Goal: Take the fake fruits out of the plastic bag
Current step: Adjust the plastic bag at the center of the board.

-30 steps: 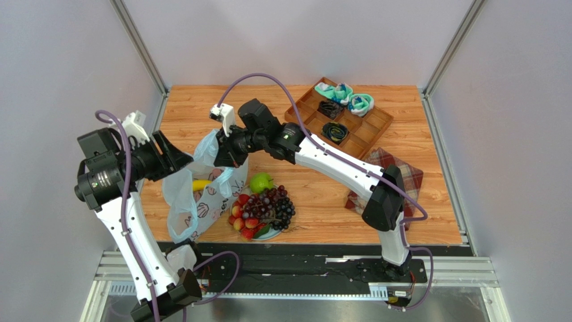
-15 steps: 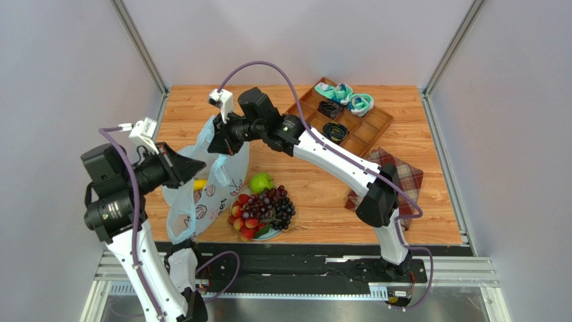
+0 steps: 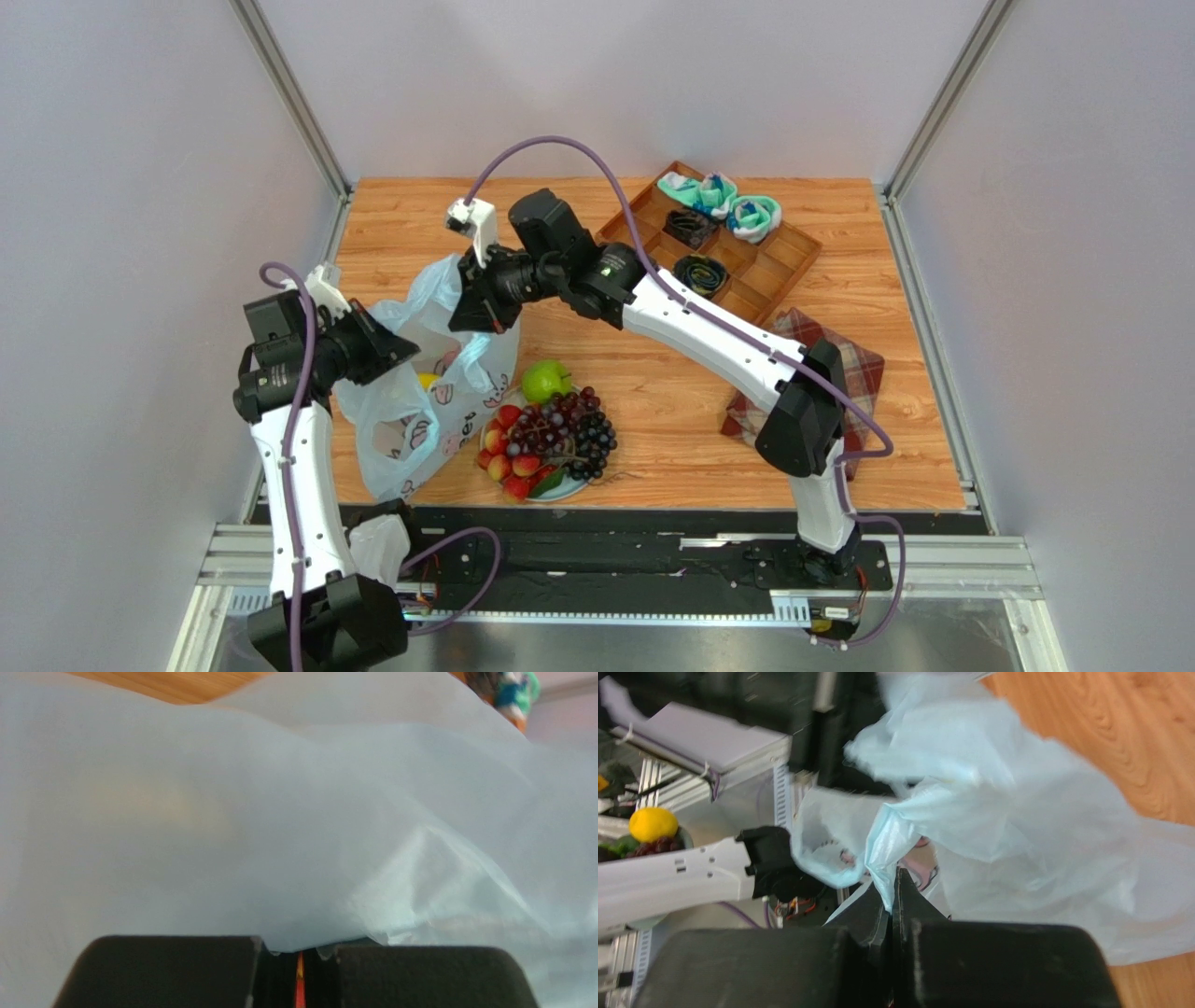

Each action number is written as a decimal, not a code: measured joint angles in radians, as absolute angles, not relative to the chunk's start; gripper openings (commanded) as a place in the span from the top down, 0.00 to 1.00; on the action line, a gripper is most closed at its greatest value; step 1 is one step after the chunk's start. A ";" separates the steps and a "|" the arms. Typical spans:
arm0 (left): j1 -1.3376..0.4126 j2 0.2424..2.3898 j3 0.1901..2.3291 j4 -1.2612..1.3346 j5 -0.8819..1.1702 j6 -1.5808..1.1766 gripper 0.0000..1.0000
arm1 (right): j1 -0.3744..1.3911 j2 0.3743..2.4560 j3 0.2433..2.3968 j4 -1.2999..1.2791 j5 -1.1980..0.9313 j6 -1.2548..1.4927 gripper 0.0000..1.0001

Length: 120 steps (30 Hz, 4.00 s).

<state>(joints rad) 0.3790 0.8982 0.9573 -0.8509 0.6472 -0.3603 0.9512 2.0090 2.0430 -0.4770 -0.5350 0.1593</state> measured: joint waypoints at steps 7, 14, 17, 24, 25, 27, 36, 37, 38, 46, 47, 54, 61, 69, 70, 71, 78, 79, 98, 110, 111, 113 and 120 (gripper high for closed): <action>0.280 1.028 0.781 -0.613 0.453 -0.484 0.82 | 1.032 1.956 1.944 -0.498 -0.581 0.094 1.00; 0.261 1.136 0.746 -0.540 0.348 -0.535 0.47 | 1.107 1.960 1.979 -0.509 -0.602 0.049 1.00; 0.261 1.225 0.748 -0.505 0.326 -0.578 0.44 | 1.121 1.960 1.999 -0.513 -0.603 0.035 1.00; 0.267 1.393 0.818 -0.497 0.220 -0.631 0.41 | 1.121 1.966 2.004 -0.521 -0.604 0.023 1.00; 0.271 1.410 0.830 -0.497 0.210 -0.636 0.41 | 1.121 1.970 2.008 -0.522 -0.604 0.022 1.00; 0.279 1.439 0.847 -0.490 0.199 -0.644 0.41 | 1.122 1.979 2.017 -0.523 -0.605 0.020 1.00; 0.275 1.615 0.914 -0.421 0.253 -0.675 0.40 | 1.122 2.011 2.040 -0.526 -0.623 0.018 1.00; 0.274 1.623 0.915 -0.414 0.262 -0.679 0.40 | 1.122 2.016 2.045 -0.527 -0.625 0.018 1.00; 0.270 1.631 0.915 -0.405 0.273 -0.683 0.40 | 1.122 2.024 2.055 -0.527 -0.631 0.019 1.00; 0.202 1.659 0.973 -0.347 0.336 -0.633 0.40 | 1.147 2.146 2.207 -0.487 -0.690 0.079 1.00; 0.194 1.659 0.973 -0.337 0.345 -0.629 0.40 | 1.153 2.159 2.222 -0.475 -0.693 0.089 1.00; 0.145 1.607 0.891 -0.282 0.439 -0.592 0.39 | 1.187 2.204 2.273 -0.442 -0.704 0.131 1.00; 0.044 1.582 0.844 -0.249 0.416 -0.561 0.41 | 1.196 2.204 2.273 -0.445 -0.709 0.112 0.23; 0.049 1.548 0.844 -0.240 0.352 -0.550 0.42 | 1.128 2.101 2.163 -0.530 -0.708 0.072 0.00; 0.048 1.548 0.844 -0.240 0.352 -0.551 0.42 | 1.095 2.064 2.135 -0.538 -0.709 0.076 0.00; 0.048 1.548 0.844 -0.240 0.351 -0.551 0.42 | 1.059 2.032 2.120 -0.551 -0.711 0.082 0.00; 0.048 1.543 0.844 -0.231 0.348 -0.551 0.42 | 0.717 1.874 2.145 -0.593 -0.723 0.157 0.00; 0.048 1.539 0.844 -0.228 0.350 -0.551 0.41 | 0.676 1.867 2.142 -0.598 -0.728 0.163 0.00; 0.048 1.474 0.830 -0.196 0.403 -0.555 0.39 | 0.582 2.138 1.942 -0.747 -0.834 0.270 0.07; 0.048 1.472 0.813 -0.149 0.443 -0.564 0.34 | 0.636 2.146 1.864 -0.645 -1.098 0.422 0.96; 0.048 1.472 0.812 -0.145 0.445 -0.566 0.34 | 0.649 2.150 1.873 -0.624 -1.123 0.437 1.00; 0.047 1.476 0.812 -0.129 0.452 -0.567 0.33 | 0.678 2.163 1.911 -0.590 -1.163 0.465 1.00; 0.019 1.536 0.812 -0.066 0.501 -0.570 0.30 | 0.764 2.185 2.030 -0.502 -1.230 0.517 1.00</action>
<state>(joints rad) 0.0189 1.5356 0.8120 -0.0658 0.5014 -0.5705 0.7635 2.1853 2.0296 -0.5018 -1.2297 0.5171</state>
